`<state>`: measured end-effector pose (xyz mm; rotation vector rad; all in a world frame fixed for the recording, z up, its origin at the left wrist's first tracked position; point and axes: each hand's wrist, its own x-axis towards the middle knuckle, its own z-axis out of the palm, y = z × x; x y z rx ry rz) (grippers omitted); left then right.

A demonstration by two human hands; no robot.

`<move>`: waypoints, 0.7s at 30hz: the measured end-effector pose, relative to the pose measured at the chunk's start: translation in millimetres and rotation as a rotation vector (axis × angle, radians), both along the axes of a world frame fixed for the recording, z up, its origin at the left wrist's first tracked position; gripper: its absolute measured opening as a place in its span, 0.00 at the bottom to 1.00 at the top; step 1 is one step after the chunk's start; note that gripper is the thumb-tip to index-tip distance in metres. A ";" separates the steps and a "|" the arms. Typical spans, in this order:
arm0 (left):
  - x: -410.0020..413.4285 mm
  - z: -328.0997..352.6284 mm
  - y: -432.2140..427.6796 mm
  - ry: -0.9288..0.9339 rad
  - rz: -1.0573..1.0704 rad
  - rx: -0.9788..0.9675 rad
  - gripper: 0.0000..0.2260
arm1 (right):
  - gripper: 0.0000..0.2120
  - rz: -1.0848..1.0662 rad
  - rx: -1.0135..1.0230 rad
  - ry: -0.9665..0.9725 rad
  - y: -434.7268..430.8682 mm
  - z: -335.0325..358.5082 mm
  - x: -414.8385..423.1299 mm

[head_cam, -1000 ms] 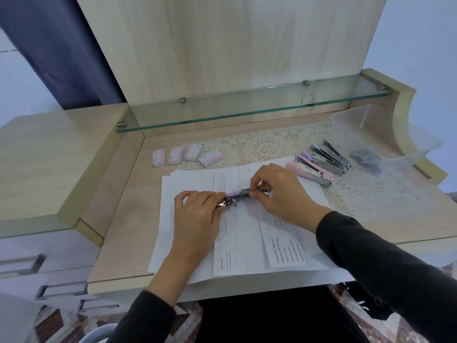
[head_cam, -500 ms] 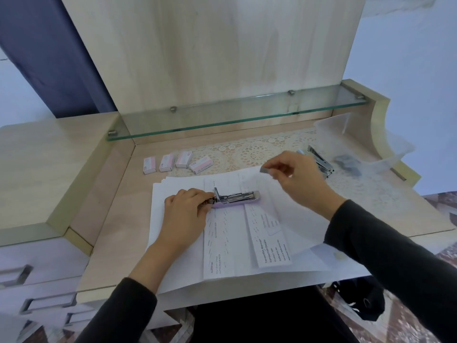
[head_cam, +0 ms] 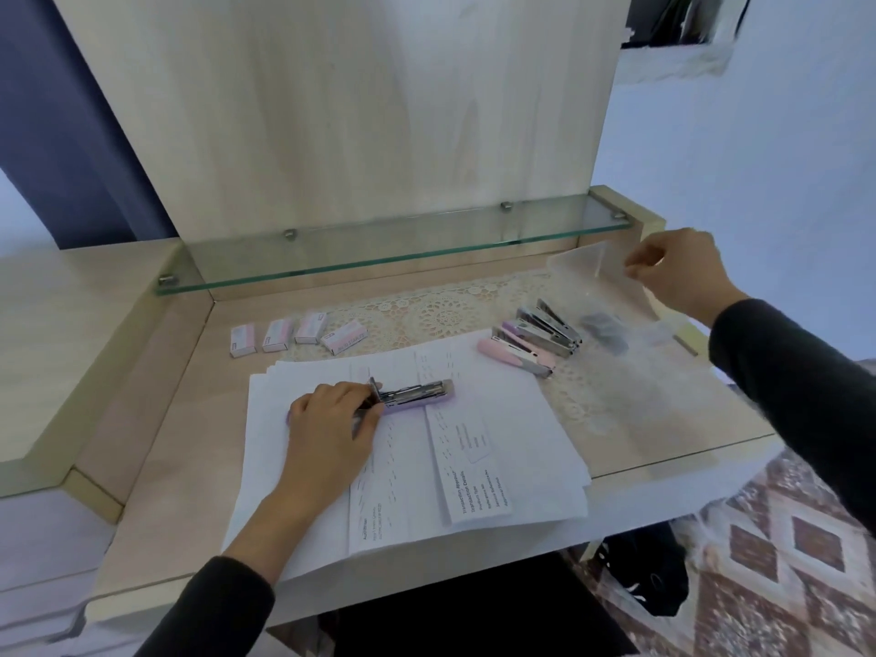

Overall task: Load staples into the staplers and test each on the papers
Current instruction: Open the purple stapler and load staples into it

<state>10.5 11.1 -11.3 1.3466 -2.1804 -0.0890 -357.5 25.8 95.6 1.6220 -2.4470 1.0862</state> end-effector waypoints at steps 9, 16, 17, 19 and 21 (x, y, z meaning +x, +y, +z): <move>1.1 1.9 3.1 -0.026 0.024 0.020 0.21 | 0.04 0.001 0.119 -0.048 -3.8 -24.3 0.5; 4.0 2.6 -0.3 0.050 0.047 0.079 0.17 | 0.04 0.058 0.008 -0.063 -3.9 -9.8 16.2; 4.9 5.1 -1.3 0.078 0.028 0.096 0.17 | 0.03 0.088 -0.006 -0.063 -4.8 -7.8 22.1; 8.2 13.8 -4.7 0.174 -0.014 0.148 0.17 | 0.02 0.166 -0.025 -0.055 -8.2 -5.4 37.0; 13.9 24.0 -10.6 0.240 -0.019 0.178 0.13 | 0.02 0.251 -0.032 -0.039 -13.3 -4.5 54.0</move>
